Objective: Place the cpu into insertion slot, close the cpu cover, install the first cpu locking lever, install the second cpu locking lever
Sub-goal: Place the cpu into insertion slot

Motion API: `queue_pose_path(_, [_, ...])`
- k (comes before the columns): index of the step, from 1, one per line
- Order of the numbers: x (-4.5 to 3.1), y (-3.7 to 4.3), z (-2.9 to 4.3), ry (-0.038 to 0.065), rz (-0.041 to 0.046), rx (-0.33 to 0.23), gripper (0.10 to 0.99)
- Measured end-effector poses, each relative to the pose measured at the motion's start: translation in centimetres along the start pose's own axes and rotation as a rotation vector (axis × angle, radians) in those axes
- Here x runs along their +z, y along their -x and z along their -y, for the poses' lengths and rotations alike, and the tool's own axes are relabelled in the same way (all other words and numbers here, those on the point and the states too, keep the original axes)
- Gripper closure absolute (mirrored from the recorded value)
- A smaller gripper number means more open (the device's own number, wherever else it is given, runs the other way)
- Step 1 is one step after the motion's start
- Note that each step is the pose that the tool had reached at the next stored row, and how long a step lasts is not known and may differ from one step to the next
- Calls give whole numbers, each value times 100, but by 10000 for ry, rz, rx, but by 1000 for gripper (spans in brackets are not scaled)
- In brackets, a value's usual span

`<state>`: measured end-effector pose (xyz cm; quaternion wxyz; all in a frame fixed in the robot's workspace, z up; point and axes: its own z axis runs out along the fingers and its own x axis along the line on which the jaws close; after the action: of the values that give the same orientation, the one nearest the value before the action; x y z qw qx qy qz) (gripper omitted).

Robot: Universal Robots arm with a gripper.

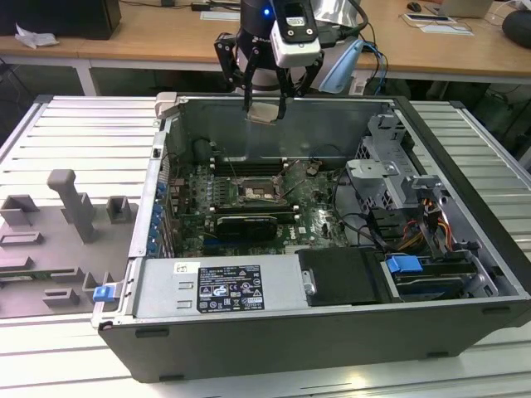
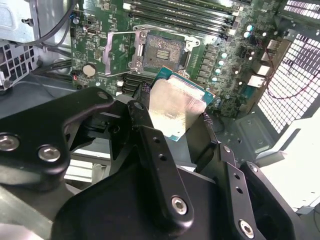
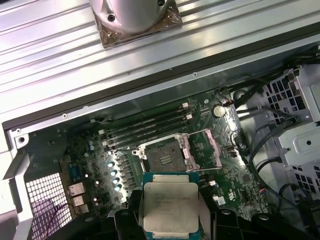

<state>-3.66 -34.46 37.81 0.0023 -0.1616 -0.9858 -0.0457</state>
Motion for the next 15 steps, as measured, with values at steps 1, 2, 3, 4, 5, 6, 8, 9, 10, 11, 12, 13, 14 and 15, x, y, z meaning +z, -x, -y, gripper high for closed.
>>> queue_pose_path(1, [0, 0, 0, 1, 3, 28, 553])
queue_pose_path(2, [0, 0, 0, 2, 8, 85, 553])
queue_pose_path(3, [0, 0, 0, 2, 13, 138, 553])
queue_pose_path(4, [0, 0, 0, 4, 17, 188, 553])
queue_pose_path(5, [0, 0, 0, 6, 23, 258, 553])
queue_pose_path(6, [0, 0, 0, 6, 27, 299, 553])
queue_pose_path(8, [0, -2, 1, 9, 39, 435, 553])
queue_pose_path(9, [1, -1, 1, 10, 46, 518, 553])
queue_pose_path(10, [1, -1, 1, 12, 59, 661, 553])
queue_pose_path(11, [1, -1, 1, 14, 67, 752, 553])
queue_pose_path(12, [1, -1, 1, 15, 75, 842, 553])
queue_pose_path(13, [2, -1, 1, 17, 84, 936, 553])
queue_pose_path(14, [3, -1, 1, 20, 96, 1069, 553])
queue_pose_path(15, [3, -1, 1, 23, 104, 1164, 553])
